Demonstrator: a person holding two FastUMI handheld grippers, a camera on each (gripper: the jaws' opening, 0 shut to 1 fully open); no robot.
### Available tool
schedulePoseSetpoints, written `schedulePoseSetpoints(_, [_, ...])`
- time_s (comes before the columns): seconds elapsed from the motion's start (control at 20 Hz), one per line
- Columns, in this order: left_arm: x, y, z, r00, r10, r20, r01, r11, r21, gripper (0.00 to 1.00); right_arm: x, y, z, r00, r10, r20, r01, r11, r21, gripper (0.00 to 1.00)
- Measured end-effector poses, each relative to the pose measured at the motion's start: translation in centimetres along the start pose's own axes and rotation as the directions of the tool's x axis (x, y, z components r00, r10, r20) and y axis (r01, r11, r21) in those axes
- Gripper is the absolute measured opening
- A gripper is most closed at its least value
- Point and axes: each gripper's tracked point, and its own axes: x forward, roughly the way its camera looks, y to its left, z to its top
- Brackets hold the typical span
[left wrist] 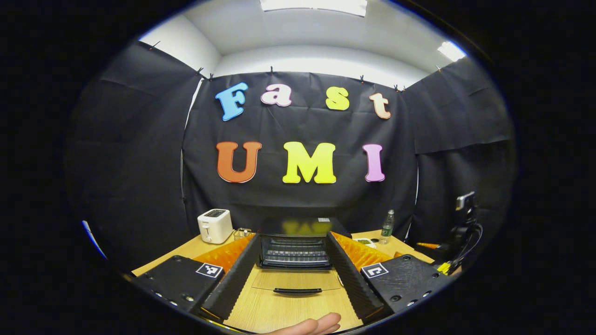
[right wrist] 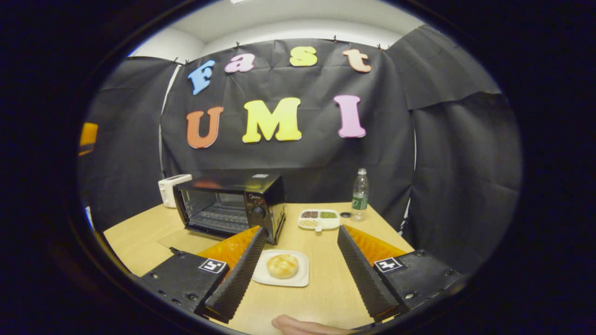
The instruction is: Open the electric oven with the left hand, put the food in, and close the electric oven.
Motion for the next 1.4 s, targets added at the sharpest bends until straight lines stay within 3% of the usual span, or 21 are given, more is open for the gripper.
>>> schedulePoseSetpoints(0.2, [-0.3,0.8,0.1,1.000,0.018,0.004,-0.018,1.000,-0.002,0.92,4.1,1.4,-5.7,0.992,0.046,-0.114,-0.044,0.999,0.022,0.97])
schedulePoseSetpoints(0.25, [-0.1,1.2,0.0,1.000,0.022,0.003,-0.022,1.000,-0.008,0.82,5.0,1.6,-6.6,0.989,0.050,-0.136,-0.048,0.999,0.023,0.97])
schedulePoseSetpoints(0.3, [0.1,1.6,0.1,1.000,0.028,0.007,-0.028,1.000,-0.012,0.92,5.8,1.7,-7.6,0.986,0.050,-0.157,-0.047,0.999,0.025,0.97])
schedulePoseSetpoints(0.6, [0.9,3.9,-0.2,0.996,0.088,0.014,-0.088,0.996,-0.005,0.92,9.9,4.1,-12.2,0.951,0.101,-0.292,-0.080,0.993,0.085,0.98])
schedulePoseSetpoints(1.05, [2.1,3.4,-2.2,0.998,0.058,-0.010,-0.058,0.998,0.003,0.92,12.5,4.8,-13.9,0.919,0.027,-0.393,-0.017,0.999,0.029,0.97])
schedulePoseSetpoints(1.4, [1.3,3.6,-2.1,0.999,0.044,0.015,-0.044,0.999,0.006,0.92,11.3,5.6,-12.6,0.929,0.045,-0.367,-0.001,0.993,0.120,0.86])
